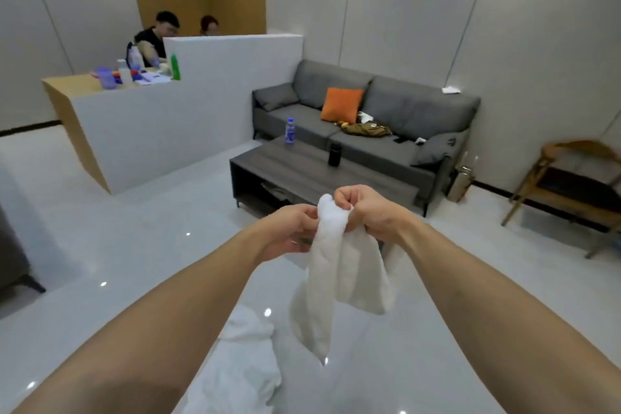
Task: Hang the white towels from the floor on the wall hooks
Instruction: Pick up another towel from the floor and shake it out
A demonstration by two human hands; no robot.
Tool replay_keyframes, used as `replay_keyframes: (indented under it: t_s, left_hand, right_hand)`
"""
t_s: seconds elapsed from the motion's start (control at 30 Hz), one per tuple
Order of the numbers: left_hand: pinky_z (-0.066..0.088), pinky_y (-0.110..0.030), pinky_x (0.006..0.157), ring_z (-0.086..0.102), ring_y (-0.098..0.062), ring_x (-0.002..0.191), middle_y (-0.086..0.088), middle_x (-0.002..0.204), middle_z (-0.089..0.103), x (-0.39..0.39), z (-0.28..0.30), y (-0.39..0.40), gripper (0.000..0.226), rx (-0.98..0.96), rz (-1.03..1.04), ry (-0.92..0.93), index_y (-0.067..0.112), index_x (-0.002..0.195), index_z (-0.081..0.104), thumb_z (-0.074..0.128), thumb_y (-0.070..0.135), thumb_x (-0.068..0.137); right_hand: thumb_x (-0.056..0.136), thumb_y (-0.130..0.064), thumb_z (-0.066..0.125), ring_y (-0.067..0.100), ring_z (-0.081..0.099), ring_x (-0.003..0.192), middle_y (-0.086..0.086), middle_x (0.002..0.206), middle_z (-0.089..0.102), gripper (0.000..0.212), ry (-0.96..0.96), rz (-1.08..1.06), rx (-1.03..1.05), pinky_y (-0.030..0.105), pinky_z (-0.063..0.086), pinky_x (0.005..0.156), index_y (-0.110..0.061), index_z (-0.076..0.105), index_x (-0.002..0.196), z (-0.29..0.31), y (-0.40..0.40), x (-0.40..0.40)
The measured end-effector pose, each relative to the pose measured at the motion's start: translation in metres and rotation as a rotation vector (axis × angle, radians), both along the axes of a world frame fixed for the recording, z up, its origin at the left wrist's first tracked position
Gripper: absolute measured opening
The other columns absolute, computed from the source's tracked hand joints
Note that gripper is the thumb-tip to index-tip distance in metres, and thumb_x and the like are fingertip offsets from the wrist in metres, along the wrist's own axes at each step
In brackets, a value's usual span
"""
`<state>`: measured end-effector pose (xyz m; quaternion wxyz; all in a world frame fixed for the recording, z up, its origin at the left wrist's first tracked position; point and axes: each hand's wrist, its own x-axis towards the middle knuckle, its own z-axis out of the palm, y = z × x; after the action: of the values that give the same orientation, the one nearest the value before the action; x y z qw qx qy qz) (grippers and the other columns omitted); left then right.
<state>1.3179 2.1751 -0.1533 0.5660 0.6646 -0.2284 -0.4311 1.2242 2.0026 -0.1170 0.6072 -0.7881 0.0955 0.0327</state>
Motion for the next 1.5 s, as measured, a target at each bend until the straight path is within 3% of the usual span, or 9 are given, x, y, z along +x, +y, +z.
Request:
replay_keyframes:
  t_s: [0.2,0.4,0.7,0.9,1.03,1.17,1.37,1.43,1.5]
  left_hand:
    - [0.054,-0.044,0.092,0.066,-0.027,0.110,-0.010,0.118,0.070,-0.021,0.017,-0.123,0.037,-0.043,-0.147,0.055,0.013,0.126,0.061,0.062,0.015,0.089]
    - [0.060,-0.039,0.074,0.073,-0.022,0.089,-0.004,0.099,0.075,-0.042,0.053,-0.260,0.025,0.075,-0.268,-0.340,0.026,0.108,0.073,0.063,0.012,0.090]
    - [0.052,-0.019,0.058,0.067,-0.011,0.080,0.007,0.084,0.071,-0.060,0.084,-0.440,0.023,0.211,-0.380,-0.914,0.028,0.076,0.078,0.066,0.011,0.087]
    - [0.048,-0.026,0.057,0.058,-0.015,0.076,0.003,0.081,0.064,-0.014,0.079,-0.520,0.044,0.121,0.103,-1.016,0.026,0.058,0.073,0.050,-0.003,0.082]
    - [0.047,-0.026,0.065,0.058,-0.012,0.081,0.007,0.094,0.067,0.031,0.073,-0.579,0.031,0.225,-0.025,-1.160,0.031,0.076,0.070,0.056,0.003,0.078]
    - [0.052,-0.030,0.087,0.059,-0.009,0.103,0.013,0.114,0.062,0.039,0.053,-0.666,0.057,0.169,-0.601,-0.875,0.026,0.121,0.058,0.081,0.015,0.071]
    - [0.048,-0.031,0.062,0.062,-0.020,0.076,-0.010,0.082,0.068,0.111,0.050,-0.781,0.015,0.029,-0.325,-0.821,0.017,0.075,0.070,0.068,0.031,0.079]
    - [0.051,-0.031,0.063,0.062,-0.023,0.080,-0.008,0.081,0.065,0.144,0.059,-0.808,0.012,-0.015,-0.181,-0.796,0.019,0.073,0.068,0.062,0.023,0.082]
    - [0.058,-0.040,0.074,0.064,-0.024,0.088,-0.008,0.091,0.067,0.172,0.064,-0.832,0.008,-0.042,-0.195,-0.691,0.021,0.088,0.068,0.061,0.020,0.083]
  right_hand:
    - [0.060,0.023,0.057,0.024,0.049,0.068,0.008,0.073,0.052,0.040,-0.018,-0.203,-0.035,0.029,0.047,0.054,-0.016,0.052,0.066,0.007,-0.115,-0.059]
    - [0.071,0.014,0.074,0.027,0.048,0.129,0.004,0.138,0.053,0.083,-0.047,-0.228,-0.004,0.049,0.044,0.107,-0.023,0.048,0.140,0.021,-0.239,-0.097]
    - [0.074,-0.007,0.081,0.017,0.065,0.090,0.002,0.095,0.069,0.037,-0.016,-0.232,-0.042,0.036,0.054,0.089,-0.013,0.068,0.108,0.017,-0.386,-0.119]
    - [0.074,-0.025,0.082,0.007,0.068,0.084,-0.012,0.085,0.071,0.013,0.228,-0.175,-0.483,0.022,0.055,0.072,-0.028,0.073,0.083,-0.022,-0.467,-0.101]
    - [0.082,-0.022,0.067,0.016,0.060,0.076,-0.001,0.078,0.061,0.010,0.097,-0.523,-0.578,0.038,0.057,0.074,-0.016,0.062,0.078,-0.031,-0.528,-0.075]
    - [0.080,-0.022,0.070,0.016,0.054,0.071,-0.001,0.076,0.058,0.013,-0.119,-0.737,-0.355,0.029,0.046,0.058,-0.023,0.057,0.077,-0.003,-0.589,-0.014]
    - [0.082,-0.036,0.075,0.016,0.061,0.073,0.005,0.087,0.067,0.017,0.071,-0.753,-0.495,0.025,0.051,0.051,-0.020,0.070,0.085,0.023,-0.691,0.055]
    - [0.089,-0.033,0.068,0.020,0.065,0.074,0.008,0.087,0.071,0.016,0.147,-0.701,-0.457,0.028,0.056,0.052,-0.018,0.072,0.086,0.024,-0.725,0.069]
    - [0.095,-0.030,0.061,0.031,0.067,0.079,0.016,0.094,0.072,0.022,0.094,-0.741,-0.301,0.048,0.061,0.073,-0.010,0.070,0.093,0.024,-0.750,0.089]
